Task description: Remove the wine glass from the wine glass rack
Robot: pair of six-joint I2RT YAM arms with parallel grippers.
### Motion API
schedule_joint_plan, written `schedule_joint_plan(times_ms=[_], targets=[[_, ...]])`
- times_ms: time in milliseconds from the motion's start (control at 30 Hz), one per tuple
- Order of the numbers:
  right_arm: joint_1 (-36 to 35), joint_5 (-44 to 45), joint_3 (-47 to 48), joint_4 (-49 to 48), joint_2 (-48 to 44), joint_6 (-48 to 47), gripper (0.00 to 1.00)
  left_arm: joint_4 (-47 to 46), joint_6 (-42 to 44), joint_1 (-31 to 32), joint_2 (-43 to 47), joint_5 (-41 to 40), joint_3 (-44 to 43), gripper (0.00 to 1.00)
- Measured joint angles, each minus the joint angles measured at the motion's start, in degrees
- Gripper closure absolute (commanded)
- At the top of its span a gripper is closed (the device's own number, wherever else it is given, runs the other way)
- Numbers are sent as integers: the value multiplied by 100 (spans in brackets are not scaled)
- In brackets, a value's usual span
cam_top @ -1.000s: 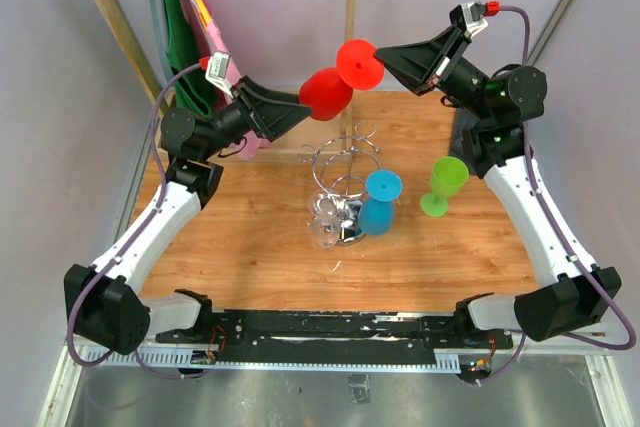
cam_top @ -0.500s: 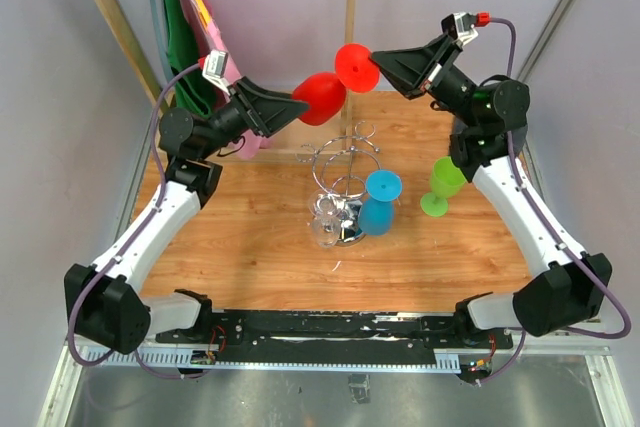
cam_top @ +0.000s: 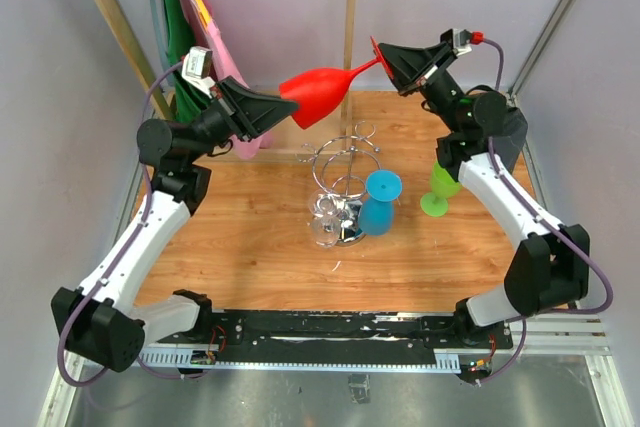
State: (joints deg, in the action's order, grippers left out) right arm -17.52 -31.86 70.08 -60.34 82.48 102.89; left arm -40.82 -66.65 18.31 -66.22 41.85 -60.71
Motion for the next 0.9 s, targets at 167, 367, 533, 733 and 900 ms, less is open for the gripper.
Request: schedule_joint_plan(times_ms=[167, 367, 533, 733, 900], targets=[[-31, -275, -151, 87, 284, 50, 99, -153, -31, 66, 164, 44, -236, 100], [-24, -404, -162, 116, 286, 26, 99, -151, 46, 57, 179, 109, -249, 100], [-24, -531, -162, 295, 219, -118, 87, -61, 315, 57, 234, 229, -271, 100], [-15, -822, -157, 979, -136, -560, 55, 205, 752, 57, 385, 415, -376, 100], [162, -1102, -175, 1843, -601, -1121, 43, 457, 1119, 57, 446, 629, -518, 100]])
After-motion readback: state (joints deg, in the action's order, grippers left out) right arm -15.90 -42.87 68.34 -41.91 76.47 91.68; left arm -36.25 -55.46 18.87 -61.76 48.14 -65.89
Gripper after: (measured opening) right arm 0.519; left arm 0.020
